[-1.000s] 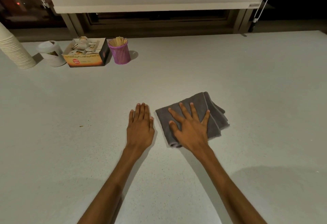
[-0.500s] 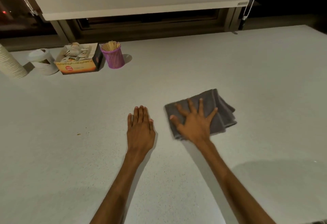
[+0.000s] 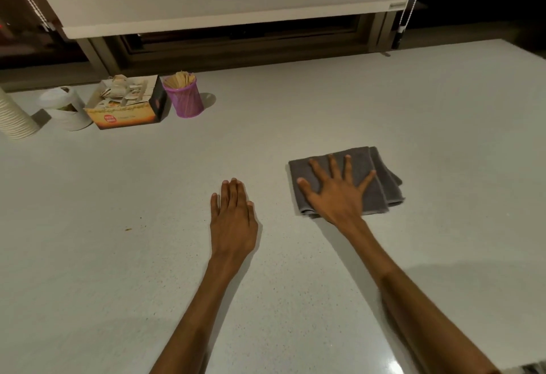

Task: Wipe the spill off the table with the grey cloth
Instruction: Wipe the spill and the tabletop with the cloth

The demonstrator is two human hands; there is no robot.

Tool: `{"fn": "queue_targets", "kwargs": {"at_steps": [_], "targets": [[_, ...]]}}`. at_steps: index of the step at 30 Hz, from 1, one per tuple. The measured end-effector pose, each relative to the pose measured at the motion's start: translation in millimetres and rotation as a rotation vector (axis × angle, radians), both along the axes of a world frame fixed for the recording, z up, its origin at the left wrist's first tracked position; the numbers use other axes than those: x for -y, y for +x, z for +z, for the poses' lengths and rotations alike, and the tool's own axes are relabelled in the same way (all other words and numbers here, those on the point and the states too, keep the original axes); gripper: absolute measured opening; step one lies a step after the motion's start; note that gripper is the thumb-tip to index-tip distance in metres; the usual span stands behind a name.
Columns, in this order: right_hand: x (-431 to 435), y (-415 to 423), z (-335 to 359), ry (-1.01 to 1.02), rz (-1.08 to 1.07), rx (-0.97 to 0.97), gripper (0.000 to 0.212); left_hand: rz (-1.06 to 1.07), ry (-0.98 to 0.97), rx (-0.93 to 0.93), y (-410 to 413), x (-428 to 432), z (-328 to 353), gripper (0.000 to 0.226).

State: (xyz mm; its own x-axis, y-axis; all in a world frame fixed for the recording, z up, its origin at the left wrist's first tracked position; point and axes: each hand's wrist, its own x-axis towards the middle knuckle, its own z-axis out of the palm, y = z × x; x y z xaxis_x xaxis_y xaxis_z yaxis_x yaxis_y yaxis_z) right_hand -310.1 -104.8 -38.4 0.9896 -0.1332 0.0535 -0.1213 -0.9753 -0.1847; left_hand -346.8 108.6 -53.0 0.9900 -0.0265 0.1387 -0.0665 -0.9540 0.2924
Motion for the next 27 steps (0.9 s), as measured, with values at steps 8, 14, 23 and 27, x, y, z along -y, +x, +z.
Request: {"fn": "queue_targets", "kwargs": {"at_steps": [8, 14, 23, 27], "targets": [[-48, -23, 1, 0.045, 0.146, 0.028, 0.076, 0.011, -0.055, -0.004, 1, -4, 0, 0.062], [28, -1, 1, 0.002, 0.080, 0.058, 0.060, 0.006, -0.057, 0.001, -2, -8, 1, 0.060], [16, -47, -11, 0.000, -0.066, 0.088, 0.063, 0.016, 0.002, -0.017, 1, -1, -2, 0.061], [-28, -46, -10, -0.015, 0.047, 0.060, 0.064, 0.017, -0.001, -0.027, 1, 1, -1, 0.061]]}}
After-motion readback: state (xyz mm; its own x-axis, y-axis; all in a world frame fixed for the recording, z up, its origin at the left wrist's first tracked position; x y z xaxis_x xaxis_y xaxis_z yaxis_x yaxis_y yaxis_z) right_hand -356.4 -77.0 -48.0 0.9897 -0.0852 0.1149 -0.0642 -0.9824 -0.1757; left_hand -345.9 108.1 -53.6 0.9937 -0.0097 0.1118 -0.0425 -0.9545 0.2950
